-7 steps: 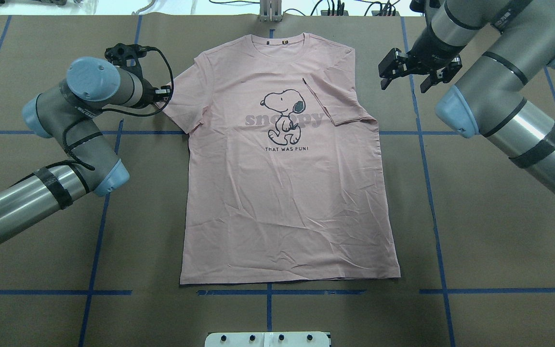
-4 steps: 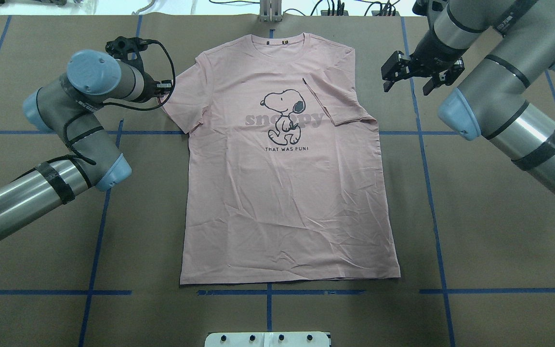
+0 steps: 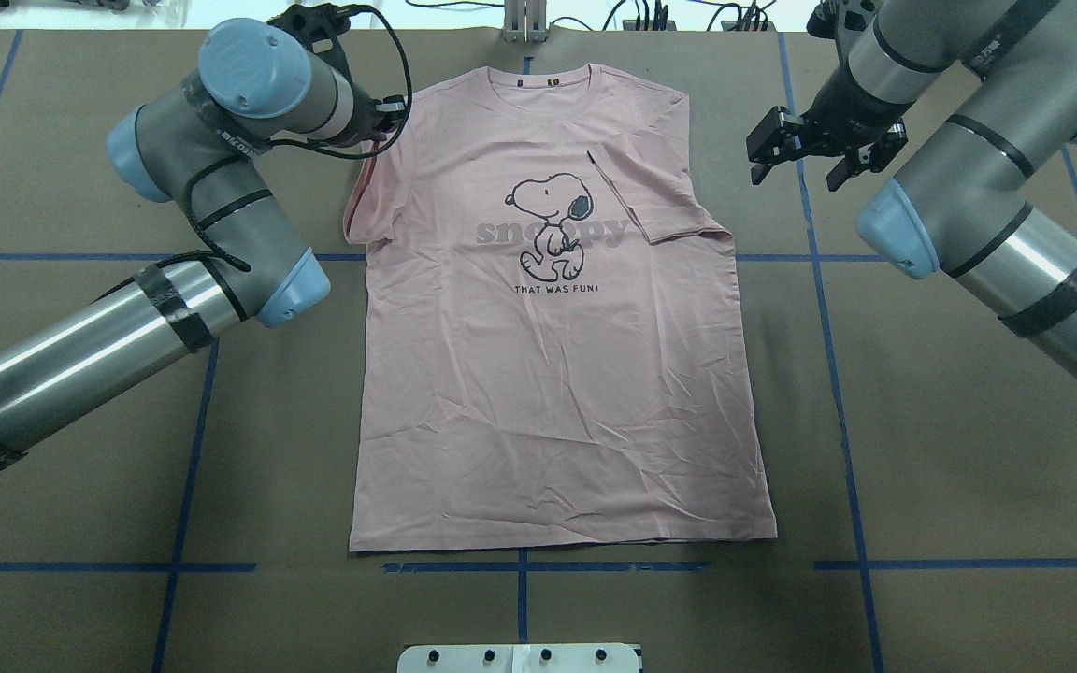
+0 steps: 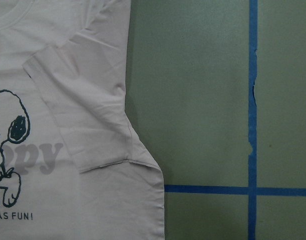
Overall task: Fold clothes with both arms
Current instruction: 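Grasp the other sleeve with the left gripper and fold it inward over the body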
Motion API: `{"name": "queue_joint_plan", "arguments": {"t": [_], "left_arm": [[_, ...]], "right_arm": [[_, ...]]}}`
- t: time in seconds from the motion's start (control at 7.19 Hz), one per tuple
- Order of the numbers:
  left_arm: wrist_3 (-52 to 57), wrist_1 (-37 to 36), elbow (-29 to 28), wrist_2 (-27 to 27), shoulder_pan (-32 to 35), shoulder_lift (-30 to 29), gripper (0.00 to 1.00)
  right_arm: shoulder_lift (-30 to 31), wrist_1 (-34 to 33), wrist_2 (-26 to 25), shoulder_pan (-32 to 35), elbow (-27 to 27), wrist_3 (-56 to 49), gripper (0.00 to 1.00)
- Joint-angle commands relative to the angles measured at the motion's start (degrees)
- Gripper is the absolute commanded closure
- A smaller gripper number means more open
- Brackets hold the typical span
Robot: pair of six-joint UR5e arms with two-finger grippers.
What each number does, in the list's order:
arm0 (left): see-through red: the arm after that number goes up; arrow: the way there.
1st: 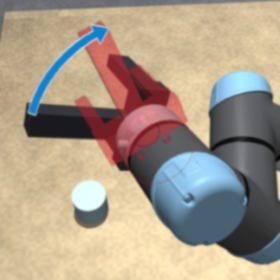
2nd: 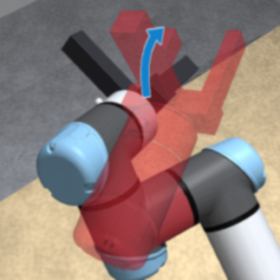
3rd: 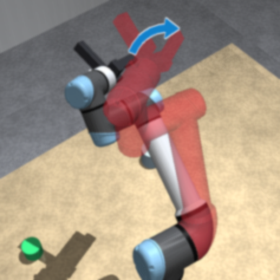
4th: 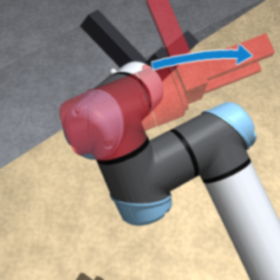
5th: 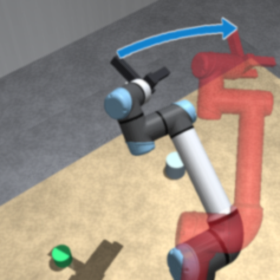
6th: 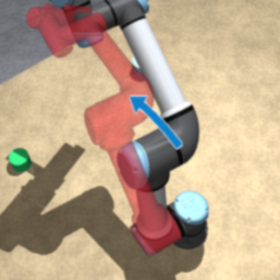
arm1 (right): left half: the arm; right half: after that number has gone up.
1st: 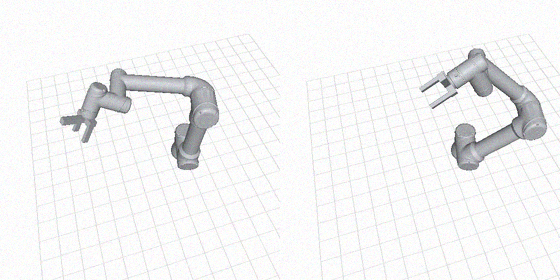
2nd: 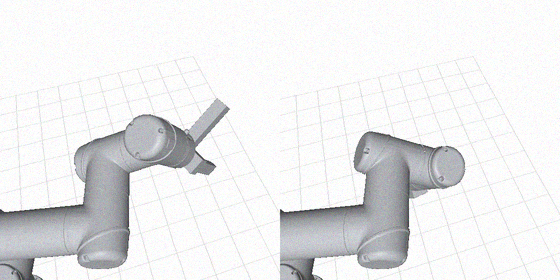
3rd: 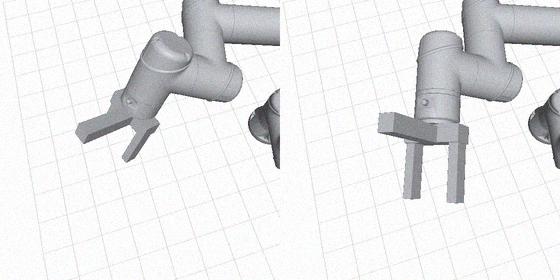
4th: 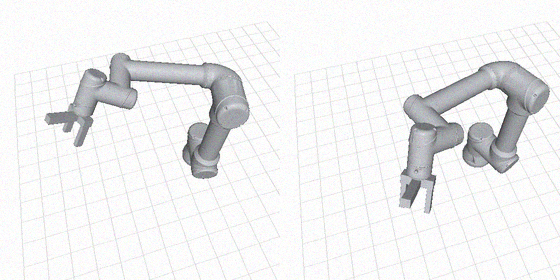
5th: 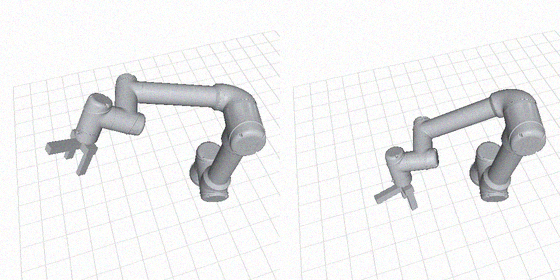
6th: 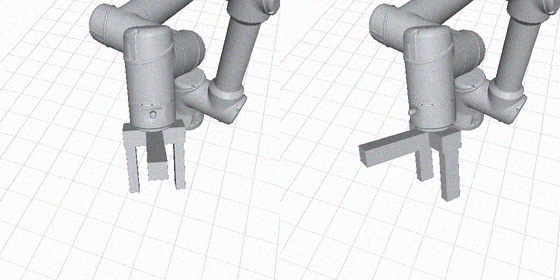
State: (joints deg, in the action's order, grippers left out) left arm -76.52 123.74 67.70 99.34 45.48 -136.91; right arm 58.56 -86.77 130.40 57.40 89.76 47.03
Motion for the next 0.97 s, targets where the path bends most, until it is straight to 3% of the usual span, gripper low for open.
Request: {"name": "queue_joint_plan", "arguments": {"t": [0.0,0.14,0.28,0.42,0.83], "left_arm": [[-7.12,-0.43,-6.04,-0.46,-4.24,-7.98,1.00],[-8.80,0.27,-10.09,-0.55,-5.05,-10.98,1.00],[-8.73,0.36,-10.31,-0.64,-5.05,-10.84,1.00],[-6.56,1.15,-10.83,-0.73,-5.05,-10.58,0.01],[-5.39,1.07,-7.43,-0.47,-4.88,-9.96,0.00]], "right_arm": [[0.59,0.11,0.03,0.00,0.06,-0.10,0.00],[0.68,0.11,0.03,0.00,0.24,-0.10,0.00],[0.68,0.11,0.03,0.00,0.24,-0.01,0.00],[0.68,0.11,0.03,-0.18,0.24,0.34,0.00],[0.77,0.20,0.03,-0.18,0.94,0.43,0.00]]}}
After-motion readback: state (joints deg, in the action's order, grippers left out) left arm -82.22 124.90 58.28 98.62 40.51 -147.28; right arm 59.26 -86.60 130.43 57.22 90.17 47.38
